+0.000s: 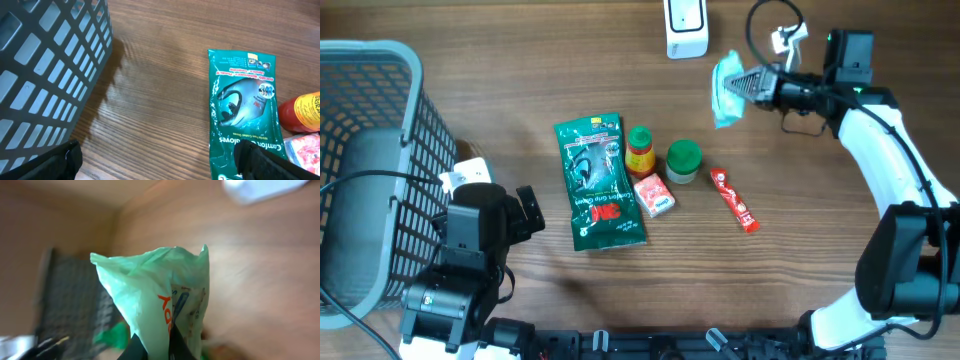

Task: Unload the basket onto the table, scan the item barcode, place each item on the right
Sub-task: 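Lift the wipes pack with the right gripper up to the white scanner, then swing the right gripper with the pack away to the right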

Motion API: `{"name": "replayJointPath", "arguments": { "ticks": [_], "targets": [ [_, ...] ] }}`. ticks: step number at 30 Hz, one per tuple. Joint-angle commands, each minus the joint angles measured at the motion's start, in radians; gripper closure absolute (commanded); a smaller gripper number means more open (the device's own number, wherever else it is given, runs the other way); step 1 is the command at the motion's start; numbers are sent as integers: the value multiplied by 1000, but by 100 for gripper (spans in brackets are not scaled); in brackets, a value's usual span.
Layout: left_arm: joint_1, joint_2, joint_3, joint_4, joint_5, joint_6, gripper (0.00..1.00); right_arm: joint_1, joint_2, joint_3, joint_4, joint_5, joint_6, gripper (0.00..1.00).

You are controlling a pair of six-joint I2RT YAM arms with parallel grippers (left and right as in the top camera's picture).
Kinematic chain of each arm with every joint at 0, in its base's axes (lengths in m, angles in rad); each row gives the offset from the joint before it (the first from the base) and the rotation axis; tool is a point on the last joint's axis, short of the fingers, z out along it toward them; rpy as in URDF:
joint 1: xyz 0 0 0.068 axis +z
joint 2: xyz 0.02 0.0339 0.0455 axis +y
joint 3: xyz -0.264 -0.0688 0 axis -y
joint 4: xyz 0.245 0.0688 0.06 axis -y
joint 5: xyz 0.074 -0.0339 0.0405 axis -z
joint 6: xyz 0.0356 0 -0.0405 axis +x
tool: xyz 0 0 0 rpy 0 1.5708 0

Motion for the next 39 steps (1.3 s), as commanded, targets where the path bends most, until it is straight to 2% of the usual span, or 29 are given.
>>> {"name": "replayJointPath", "arguments": {
  "ticks": [1, 8, 13, 23, 28, 32, 35, 39],
  "targets": [
    [6, -5, 0, 2, 9, -12, 0, 35, -16, 18, 87, 418, 12, 95],
    [6, -5, 0, 2, 9, -12, 0, 183, -5, 19, 303, 709, -37, 95],
    [6, -5, 0, 2, 9, -12, 0, 258, 98, 80, 428, 830, -73, 95],
    [6, -5, 0, 2, 9, -12, 0, 285, 545, 616, 406, 898, -127, 95],
    [6, -5, 0, 2, 9, -12, 0, 290, 610, 681, 393, 911, -125, 95],
    [6, -5, 0, 2, 9, -12, 0, 281, 547, 686, 291, 943, -114, 95],
    [6, -5, 0, 2, 9, -12, 0, 226, 431, 686, 72, 1071, -114, 96],
    [6, -5, 0, 2, 9, -12, 0, 78, 322, 686, -214, 1305, -115, 96]
  ]
}}
